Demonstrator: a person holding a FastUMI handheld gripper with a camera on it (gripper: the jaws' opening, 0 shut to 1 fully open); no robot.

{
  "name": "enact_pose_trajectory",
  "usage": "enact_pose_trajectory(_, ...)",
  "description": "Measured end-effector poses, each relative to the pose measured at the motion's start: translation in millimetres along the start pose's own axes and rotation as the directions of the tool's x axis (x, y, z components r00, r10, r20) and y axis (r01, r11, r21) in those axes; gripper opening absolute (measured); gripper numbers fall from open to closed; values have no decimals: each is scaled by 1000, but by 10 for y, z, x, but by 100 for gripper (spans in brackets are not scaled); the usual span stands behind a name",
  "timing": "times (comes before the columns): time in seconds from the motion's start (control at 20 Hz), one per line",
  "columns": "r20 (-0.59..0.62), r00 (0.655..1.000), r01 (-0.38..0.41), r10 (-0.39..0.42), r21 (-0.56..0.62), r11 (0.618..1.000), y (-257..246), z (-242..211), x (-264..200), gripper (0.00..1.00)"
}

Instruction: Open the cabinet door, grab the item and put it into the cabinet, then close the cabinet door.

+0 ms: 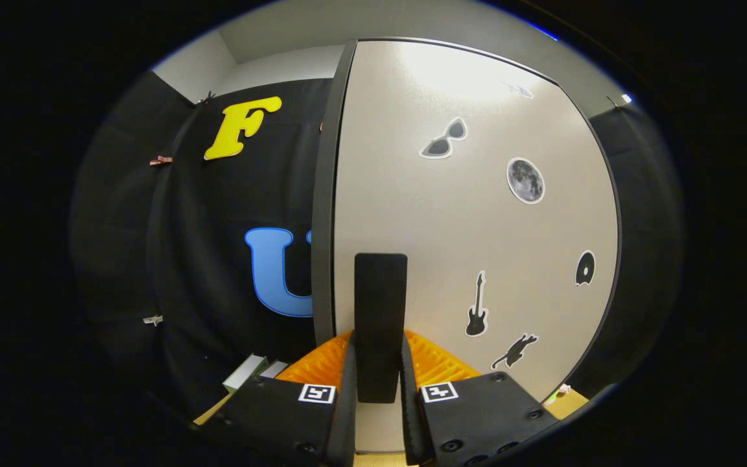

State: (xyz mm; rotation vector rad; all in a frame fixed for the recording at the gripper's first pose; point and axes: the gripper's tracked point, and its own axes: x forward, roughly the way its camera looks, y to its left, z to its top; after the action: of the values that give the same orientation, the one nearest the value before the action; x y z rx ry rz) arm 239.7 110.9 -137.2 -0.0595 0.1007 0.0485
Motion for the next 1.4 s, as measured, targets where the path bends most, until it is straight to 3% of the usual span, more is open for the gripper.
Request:
enact_pose_trajectory(0.15,10,1000,-5,5,5,1000,0,6,-10,25)
enact_pose_trajectory(0.2,2,1000,-13,13,1,1000,-5,-4,0,16)
enact_pose_trajectory(0.95,-10,995,-98,98,18,995,-18,71,-376,16)
enact_pose_trajectory(1.4,-1,998,-70,70,11,998,-128,189,-730,16)
